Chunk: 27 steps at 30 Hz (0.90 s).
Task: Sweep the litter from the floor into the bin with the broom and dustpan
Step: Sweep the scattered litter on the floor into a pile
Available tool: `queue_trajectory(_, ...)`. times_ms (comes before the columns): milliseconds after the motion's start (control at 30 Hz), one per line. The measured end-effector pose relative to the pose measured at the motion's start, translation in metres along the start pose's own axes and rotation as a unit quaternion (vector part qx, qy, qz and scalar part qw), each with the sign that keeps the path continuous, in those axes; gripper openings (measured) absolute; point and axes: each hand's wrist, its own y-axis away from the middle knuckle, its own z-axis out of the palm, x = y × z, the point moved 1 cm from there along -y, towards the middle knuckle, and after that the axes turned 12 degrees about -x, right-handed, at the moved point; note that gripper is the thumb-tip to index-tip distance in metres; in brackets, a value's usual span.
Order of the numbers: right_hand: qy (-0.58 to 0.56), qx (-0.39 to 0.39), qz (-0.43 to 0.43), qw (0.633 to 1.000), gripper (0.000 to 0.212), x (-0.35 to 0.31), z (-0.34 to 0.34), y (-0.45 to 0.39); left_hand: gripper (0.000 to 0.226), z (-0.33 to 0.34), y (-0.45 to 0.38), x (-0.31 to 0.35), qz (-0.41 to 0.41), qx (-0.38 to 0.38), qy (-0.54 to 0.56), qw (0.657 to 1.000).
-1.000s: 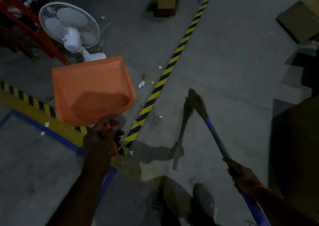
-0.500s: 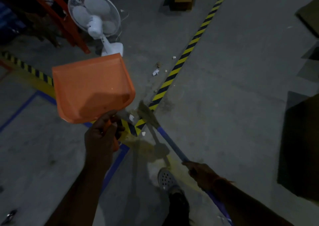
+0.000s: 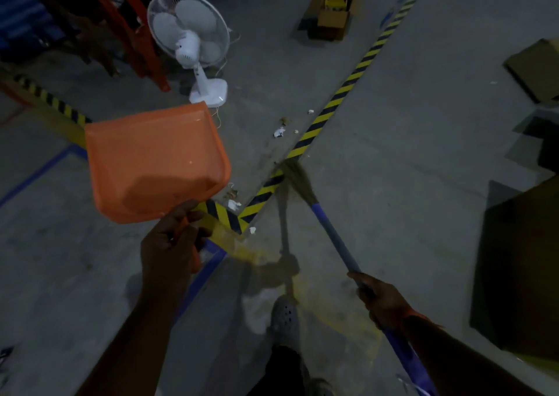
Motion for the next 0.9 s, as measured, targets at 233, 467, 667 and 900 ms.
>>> queue_trajectory(233, 0.092, -0.111, 0.064, 0.987, 0.038, -0.012, 0.053, -0.007, 0.038, -0.053, -0.015, -0.003, -0.032, 0.016, -0.006, 0.999)
queue_trajectory(467, 0.243, -0.205, 0.003, 0.948, 0.043, -0.077, 0.107, -0.024, 0.034, -0.102, -0.058, 0.013, -0.043, 0.054, 0.017, 0.997)
queue_trajectory(667, 0.146, -0.166, -0.028, 0.975, 0.031, -0.162, 0.058, -0.055, 0.04, -0.101, -0.12, 0.035, -0.023, 0.063, 0.028, 0.997)
queue_trajectory(900, 0.059, -0.023, -0.035, 0.997, 0.037, -0.206, -0.067, -0.157, 0.04, -0.041, -0.193, 0.025, -0.01, 0.072, 0.044, 0.996)
